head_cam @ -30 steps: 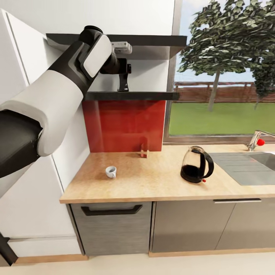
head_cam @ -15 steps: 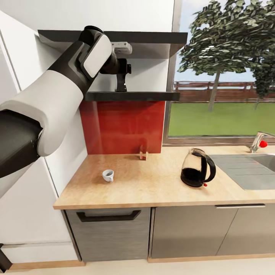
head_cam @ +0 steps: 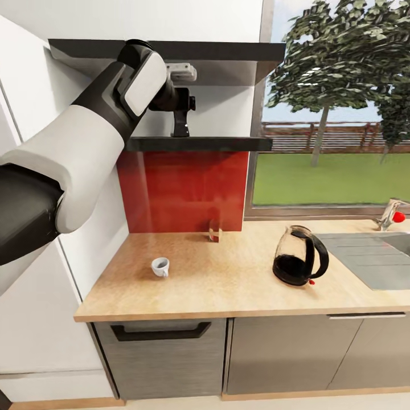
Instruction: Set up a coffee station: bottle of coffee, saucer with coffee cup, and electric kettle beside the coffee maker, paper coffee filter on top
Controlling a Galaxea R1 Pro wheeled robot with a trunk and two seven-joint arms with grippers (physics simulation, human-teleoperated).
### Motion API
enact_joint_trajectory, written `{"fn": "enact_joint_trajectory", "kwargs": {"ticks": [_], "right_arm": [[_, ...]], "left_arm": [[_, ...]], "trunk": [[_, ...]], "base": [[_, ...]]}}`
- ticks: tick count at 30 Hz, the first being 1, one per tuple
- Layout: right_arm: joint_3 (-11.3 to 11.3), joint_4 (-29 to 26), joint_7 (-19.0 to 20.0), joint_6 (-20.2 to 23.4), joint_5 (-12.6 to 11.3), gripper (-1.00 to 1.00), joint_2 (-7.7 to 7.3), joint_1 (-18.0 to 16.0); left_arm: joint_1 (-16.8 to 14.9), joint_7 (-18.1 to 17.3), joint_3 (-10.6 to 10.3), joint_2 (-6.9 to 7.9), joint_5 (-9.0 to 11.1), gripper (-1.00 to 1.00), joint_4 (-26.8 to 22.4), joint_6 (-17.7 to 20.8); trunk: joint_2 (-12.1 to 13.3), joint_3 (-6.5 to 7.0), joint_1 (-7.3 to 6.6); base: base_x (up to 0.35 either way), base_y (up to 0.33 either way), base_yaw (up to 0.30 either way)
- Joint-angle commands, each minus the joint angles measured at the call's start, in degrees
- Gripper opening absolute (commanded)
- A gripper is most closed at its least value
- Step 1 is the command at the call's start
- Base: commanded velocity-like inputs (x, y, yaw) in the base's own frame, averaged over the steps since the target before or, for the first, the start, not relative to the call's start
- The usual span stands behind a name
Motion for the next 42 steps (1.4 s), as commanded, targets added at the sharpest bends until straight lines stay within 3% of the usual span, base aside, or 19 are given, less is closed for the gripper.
{"fn": "enact_joint_trajectory", "kwargs": {"ticks": [1, 22, 33, 36, 37, 39, 42], "right_arm": [[0.02, 0.04, 0.05, -0.16, 0.27, 1.00, -0.02, -0.04], [-0.05, 0.04, 0.03, -0.12, 0.30, 1.00, -0.02, -0.06], [-0.05, 0.00, 0.01, -0.11, 0.30, 1.00, -0.02, -0.05], [-0.05, 0.00, -0.01, -0.13, 0.30, 1.00, -0.02, -0.07], [-0.05, -0.01, -0.02, -0.12, 0.26, 1.00, -0.02, -0.08], [-0.05, 0.00, -0.03, -0.13, 0.24, 1.00, -0.02, -0.09], [-0.05, 0.00, -0.02, -0.12, 0.24, 1.00, -0.02, -0.08]], "left_arm": [[-0.07, 0.51, -0.17, 0.00, 0.55, 1.00, -0.01, 0.08], [-0.07, 0.57, -0.20, 0.00, 0.53, 1.00, 0.01, -0.55], [-0.07, 0.81, -0.16, 0.00, 0.45, 1.00, 1.10, -4.02], [-0.07, 2.31, -0.19, 0.00, 0.47, 1.00, 1.25, -4.12], [-0.07, 5.34, -0.22, 0.00, 0.50, 1.00, 1.30, -4.17], [-0.07, 7.94, -0.23, 0.00, 0.51, 1.00, 1.31, -4.20], [-0.03, 9.92, -0.24, 0.00, 0.53, 1.00, 1.31, -4.22]], "trunk": [[-0.08, -0.10, 0.04], [-0.08, -0.10, 0.04], [-0.08, -0.10, 0.04], [-0.08, -0.10, 0.04], [-0.08, -0.10, 0.04], [-0.08, -0.10, 0.04], [-0.08, -0.10, 0.04]], "base": [[0.221, 0.001, 0.000], [0.117, -0.060, 0.000], [0.069, -0.053, 0.000], [0.006, -0.005, 0.000], [0.002, -0.002, 0.000], [0.002, -0.001, 0.000], [0.000, 0.000, 0.000]]}}
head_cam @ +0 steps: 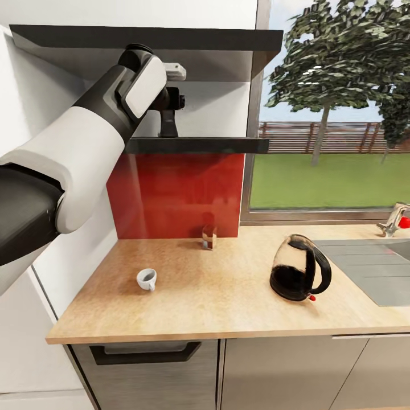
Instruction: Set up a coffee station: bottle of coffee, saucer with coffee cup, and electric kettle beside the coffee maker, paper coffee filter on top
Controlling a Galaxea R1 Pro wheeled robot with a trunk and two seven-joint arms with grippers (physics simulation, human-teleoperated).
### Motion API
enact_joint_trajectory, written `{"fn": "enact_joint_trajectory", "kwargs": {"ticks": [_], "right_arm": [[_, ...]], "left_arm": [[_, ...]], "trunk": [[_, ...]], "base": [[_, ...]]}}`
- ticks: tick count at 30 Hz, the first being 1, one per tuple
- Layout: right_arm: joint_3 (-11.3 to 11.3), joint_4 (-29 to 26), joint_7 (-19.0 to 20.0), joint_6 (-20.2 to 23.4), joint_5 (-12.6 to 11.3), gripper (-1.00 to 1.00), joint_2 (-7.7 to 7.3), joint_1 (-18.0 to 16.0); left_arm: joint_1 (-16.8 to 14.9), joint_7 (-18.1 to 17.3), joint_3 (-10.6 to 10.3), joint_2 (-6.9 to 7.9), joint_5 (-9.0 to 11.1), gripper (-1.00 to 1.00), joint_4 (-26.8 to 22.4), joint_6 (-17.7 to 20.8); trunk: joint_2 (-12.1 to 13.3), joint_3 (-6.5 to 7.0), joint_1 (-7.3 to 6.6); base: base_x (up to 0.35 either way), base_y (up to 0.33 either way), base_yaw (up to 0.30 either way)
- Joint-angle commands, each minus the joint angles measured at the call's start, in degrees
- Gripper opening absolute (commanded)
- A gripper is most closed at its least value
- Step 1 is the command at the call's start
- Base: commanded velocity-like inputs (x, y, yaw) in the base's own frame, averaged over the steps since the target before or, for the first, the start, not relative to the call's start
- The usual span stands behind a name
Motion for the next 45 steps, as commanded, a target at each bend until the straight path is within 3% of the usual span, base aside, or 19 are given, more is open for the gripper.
{"fn": "enact_joint_trajectory", "kwargs": {"ticks": [1, 15, 24, 45], "right_arm": [[0.01, 0.03, 0.04, -0.17, 0.28, 1.00, -0.02, -0.05], [0.01, 0.03, 0.02, -0.16, 0.26, 1.00, -0.02, -0.02], [0.04, 0.03, 0.03, -0.16, 0.32, 1.00, -0.02, -0.05], [0.03, 0.05, 0.02, -0.16, 0.33, 1.00, -0.02, 0.00]], "left_arm": [[-0.07, 0.72, -0.21, 0.00, 0.55, 1.00, -0.01, 0.04], [-0.03, 2.04, -0.23, 0.00, 0.56, 1.00, -0.03, -0.03], [-0.03, 4.99, -0.22, 0.00, 0.56, 1.00, -0.01, -0.03], [-0.01, 5.26, -0.21, 0.00, 0.56, 1.00, 0.08, -0.01]], "trunk": [[-0.09, -0.11, 0.02], [-0.09, -0.11, 0.02], [-0.09, -0.11, 0.02], [-0.09, -0.11, 0.02]], "base": [[0.000, 0.000, 0.000], [0.071, 0.000, 0.000], [0.059, 0.000, 0.000], [0.079, -0.026, 0.000]]}}
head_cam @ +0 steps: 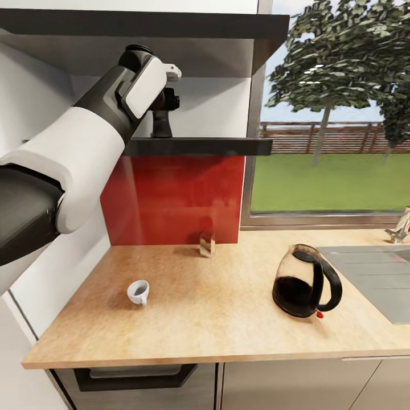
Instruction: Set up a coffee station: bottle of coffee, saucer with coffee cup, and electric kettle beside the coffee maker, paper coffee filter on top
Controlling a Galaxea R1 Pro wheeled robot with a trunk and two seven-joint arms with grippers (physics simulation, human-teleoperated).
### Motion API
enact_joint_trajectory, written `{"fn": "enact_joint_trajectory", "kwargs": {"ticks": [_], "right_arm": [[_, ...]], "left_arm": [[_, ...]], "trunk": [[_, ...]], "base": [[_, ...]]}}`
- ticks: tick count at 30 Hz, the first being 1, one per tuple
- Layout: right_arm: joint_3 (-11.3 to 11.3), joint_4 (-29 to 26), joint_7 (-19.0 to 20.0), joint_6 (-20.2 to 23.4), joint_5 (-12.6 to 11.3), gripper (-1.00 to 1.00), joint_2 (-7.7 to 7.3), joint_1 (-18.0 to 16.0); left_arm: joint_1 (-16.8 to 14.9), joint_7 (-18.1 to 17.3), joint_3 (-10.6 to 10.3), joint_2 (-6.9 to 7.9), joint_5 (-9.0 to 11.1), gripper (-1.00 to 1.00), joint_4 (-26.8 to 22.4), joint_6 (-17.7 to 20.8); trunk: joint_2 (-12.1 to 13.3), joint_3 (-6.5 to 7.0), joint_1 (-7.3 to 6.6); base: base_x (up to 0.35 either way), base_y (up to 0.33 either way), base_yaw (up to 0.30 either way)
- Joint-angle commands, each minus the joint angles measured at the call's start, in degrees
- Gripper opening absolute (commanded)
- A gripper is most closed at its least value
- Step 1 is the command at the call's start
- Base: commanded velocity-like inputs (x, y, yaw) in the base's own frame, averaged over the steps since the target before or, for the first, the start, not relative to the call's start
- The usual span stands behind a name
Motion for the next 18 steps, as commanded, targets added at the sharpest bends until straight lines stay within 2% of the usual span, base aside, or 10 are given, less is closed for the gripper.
{"fn": "enact_joint_trajectory", "kwargs": {"ticks": [1, 18], "right_arm": [[0.03, 0.02, 0.04, -0.16, 0.28, 1.00, -0.02, -0.05], [0.03, 0.01, 0.04, -0.16, 0.28, 1.00, -0.02, -0.06]], "left_arm": [[-0.09, 0.47, -0.25, 0.00, 0.50, 1.00, 0.00, 0.07], [-0.08, 0.47, -0.25, 0.00, 0.50, 1.00, 0.01, 0.10]], "trunk": [[-0.08, -0.11, 0.03], [-0.08, -0.11, 0.03]], "base": [[0.064, -0.072, 0.000], [0.067, -0.050, 0.000]]}}
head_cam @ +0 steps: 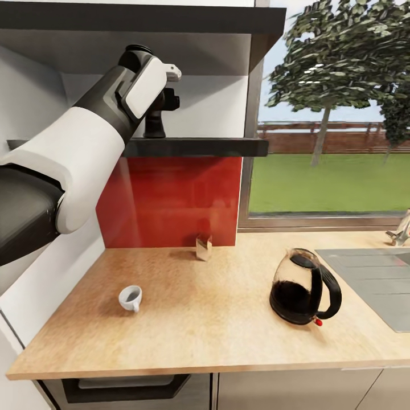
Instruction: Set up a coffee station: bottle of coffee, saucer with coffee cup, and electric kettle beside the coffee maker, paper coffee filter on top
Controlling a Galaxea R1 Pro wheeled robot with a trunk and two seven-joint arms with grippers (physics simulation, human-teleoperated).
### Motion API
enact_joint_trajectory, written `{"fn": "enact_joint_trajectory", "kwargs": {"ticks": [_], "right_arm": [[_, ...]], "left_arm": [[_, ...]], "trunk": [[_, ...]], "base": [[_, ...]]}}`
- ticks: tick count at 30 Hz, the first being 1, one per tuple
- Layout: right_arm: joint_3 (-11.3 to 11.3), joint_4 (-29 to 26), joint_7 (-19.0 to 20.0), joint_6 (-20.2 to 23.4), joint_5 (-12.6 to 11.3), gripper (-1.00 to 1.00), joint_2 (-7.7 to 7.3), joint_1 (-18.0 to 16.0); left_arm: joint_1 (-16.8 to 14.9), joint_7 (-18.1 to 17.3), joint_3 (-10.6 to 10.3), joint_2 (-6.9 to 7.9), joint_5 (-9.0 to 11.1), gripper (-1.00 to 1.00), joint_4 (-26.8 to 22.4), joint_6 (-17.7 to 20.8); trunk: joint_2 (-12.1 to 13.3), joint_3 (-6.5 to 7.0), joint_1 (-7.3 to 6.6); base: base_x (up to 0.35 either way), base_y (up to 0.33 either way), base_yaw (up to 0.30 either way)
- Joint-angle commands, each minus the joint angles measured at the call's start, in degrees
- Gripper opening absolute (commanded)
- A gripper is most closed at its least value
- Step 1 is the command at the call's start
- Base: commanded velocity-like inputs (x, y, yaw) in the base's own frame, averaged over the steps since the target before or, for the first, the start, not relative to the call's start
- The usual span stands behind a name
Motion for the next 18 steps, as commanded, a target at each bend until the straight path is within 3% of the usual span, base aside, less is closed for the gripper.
{"fn": "enact_joint_trajectory", "kwargs": {"ticks": [1, 10, 14, 18], "right_arm": [[0.05, 0.02, 0.04, -0.17, 0.27, 1.00, -0.02, -0.04], [0.04, 0.04, 0.04, -0.17, 0.27, 1.00, -0.02, -0.03], [0.02, 0.04, 0.04, -0.17, 0.27, 1.00, -0.02, -0.06], [0.02, 0.02, 0.04, -0.17, 0.27, 1.00, -0.02, -0.07]], "left_arm": [[-0.08, 0.50, -0.22, 0.00, 0.53, 1.00, 0.00, 0.09], [-0.09, 1.44, -0.22, 0.00, 0.51, 1.00, 0.01, 0.11], [-0.09, 6.41, -0.22, 0.00, 0.52, 1.00, -0.06, 0.15], [-0.09, 8.73, -0.22, 0.00, 0.53, 1.00, -0.09, 0.19]], "trunk": [[-0.08, -0.10, 0.02], [-0.08, -0.10, 0.02], [-0.08, -0.10, 0.02], [-0.08, -0.10, 0.02]], "base": [[0.131, -0.004, 0.000], [0.045, -0.001, 0.000], [0.004, 0.000, 0.000], [0.001, 0.000, 0.000]]}}
